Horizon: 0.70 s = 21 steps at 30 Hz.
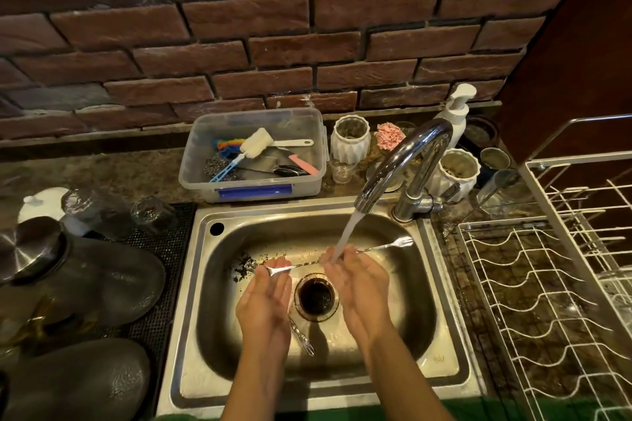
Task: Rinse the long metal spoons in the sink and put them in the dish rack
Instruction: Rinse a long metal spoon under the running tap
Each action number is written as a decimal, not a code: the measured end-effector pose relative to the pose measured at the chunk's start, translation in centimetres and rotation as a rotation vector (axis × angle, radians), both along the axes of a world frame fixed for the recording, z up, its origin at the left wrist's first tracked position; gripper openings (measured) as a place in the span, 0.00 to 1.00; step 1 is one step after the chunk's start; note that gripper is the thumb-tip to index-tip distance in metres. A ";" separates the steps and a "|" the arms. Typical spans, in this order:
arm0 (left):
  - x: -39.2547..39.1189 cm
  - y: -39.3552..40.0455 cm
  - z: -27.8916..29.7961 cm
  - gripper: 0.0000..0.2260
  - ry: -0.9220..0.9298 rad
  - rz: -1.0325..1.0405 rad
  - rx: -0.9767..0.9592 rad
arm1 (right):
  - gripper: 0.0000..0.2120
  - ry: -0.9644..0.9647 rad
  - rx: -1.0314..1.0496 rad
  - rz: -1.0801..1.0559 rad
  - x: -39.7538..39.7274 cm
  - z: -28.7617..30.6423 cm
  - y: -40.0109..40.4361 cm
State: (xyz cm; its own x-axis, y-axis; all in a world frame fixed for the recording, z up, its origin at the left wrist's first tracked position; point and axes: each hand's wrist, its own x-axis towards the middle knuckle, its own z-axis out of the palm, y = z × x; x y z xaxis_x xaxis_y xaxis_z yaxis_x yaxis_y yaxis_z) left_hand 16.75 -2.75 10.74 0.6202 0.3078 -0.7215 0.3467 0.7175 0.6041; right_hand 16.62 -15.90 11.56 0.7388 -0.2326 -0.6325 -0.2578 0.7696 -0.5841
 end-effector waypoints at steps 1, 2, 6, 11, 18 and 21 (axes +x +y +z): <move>-0.3 -0.3 0.1 0.09 -0.003 -0.015 0.016 | 0.08 0.012 -0.006 0.011 -0.2 -0.1 0.7; -0.7 -0.8 0.2 0.07 -0.003 -0.049 0.035 | 0.08 0.027 -0.020 0.047 -0.4 -0.2 1.6; -1.9 -1.3 0.2 0.06 -0.027 -0.107 0.042 | 0.08 0.027 -0.071 0.227 -1.1 -0.3 3.4; -0.8 2.4 -0.2 0.15 -0.031 -0.001 0.052 | 0.08 -0.007 -0.043 0.051 -0.3 -0.2 -0.1; -1.1 1.4 -0.4 0.17 -0.030 0.009 0.051 | 0.08 0.010 -0.130 0.203 -0.7 0.1 2.0; -0.8 4.1 -0.5 0.17 -0.054 0.072 0.075 | 0.06 0.011 -0.114 0.082 -0.4 0.6 -0.9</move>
State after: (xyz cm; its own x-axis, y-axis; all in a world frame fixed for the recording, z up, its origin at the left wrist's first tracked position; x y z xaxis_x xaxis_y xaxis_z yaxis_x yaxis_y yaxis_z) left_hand 15.95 1.37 10.22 0.6321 0.4052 -0.6605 0.2611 0.6912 0.6738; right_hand 16.26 -16.84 12.15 0.7515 -0.2420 -0.6137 -0.3242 0.6746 -0.6631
